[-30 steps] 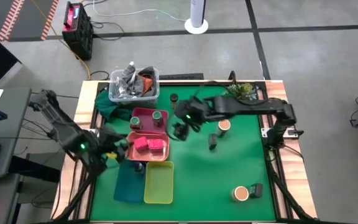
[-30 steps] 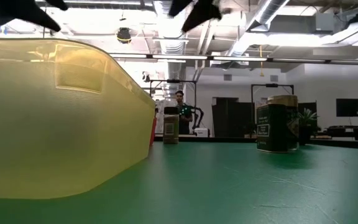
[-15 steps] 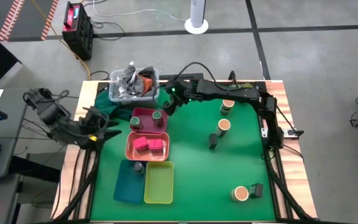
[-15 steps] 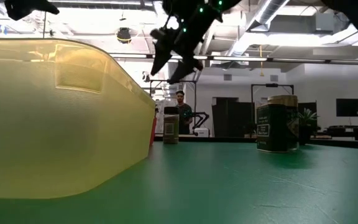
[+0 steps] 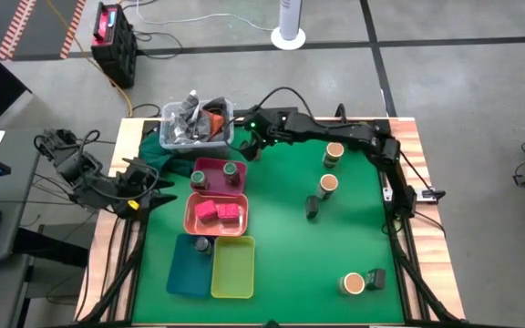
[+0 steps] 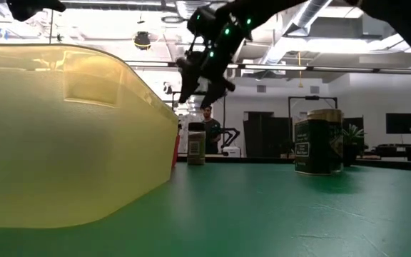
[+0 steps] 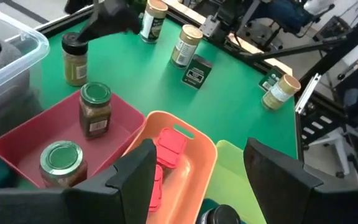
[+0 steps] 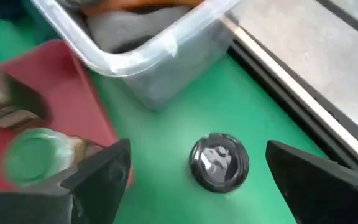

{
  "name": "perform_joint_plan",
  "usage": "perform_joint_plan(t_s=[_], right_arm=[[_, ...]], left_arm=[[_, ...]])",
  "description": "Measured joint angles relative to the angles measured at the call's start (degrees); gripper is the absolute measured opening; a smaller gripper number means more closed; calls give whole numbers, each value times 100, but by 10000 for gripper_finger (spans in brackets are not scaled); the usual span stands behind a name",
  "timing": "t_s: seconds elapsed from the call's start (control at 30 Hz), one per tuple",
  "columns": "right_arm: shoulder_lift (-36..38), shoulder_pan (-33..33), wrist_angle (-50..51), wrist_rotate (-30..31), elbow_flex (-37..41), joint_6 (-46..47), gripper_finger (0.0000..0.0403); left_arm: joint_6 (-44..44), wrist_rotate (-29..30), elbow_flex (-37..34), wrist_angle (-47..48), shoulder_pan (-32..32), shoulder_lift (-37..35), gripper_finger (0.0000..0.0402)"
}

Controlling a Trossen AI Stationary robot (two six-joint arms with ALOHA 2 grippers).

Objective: Sort spices by type
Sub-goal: Put the black seasoning bottle into the blue bin

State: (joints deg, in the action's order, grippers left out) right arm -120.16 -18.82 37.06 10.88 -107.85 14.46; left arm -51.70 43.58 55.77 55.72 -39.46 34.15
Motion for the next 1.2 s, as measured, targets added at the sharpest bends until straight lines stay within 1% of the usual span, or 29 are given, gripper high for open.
perform_joint_plan(t_s=[0.1,0.2,0.47,0.63,0.77,1.07,1.13,1.2], right_arm=[[-78,-12,82,267,6,-93,399],[-122,-8,-23,531,-17,-242,399],[-411,-130,-7,443,-9,-295,392],[-555,-103,36,355,-7,-297,378],[-575,-102,80,168,-7,-297,347],[-566,-59,362,29,-9,-410,240],[-554,-11,503,-13,-16,-501,225],[-519,54,660,-18,-20,-595,223]], left_arm=[[-199,3,0,-10,0,31,229],[-391,-132,0,-18,0,46,229],[-568,-199,0,-22,0,109,229],[-615,-226,0,-20,0,111,229],[-615,-226,0,57,0,109,229],[-602,-226,0,318,0,109,229],[-602,-223,0,332,0,109,229],[-602,-174,0,352,0,109,229]])
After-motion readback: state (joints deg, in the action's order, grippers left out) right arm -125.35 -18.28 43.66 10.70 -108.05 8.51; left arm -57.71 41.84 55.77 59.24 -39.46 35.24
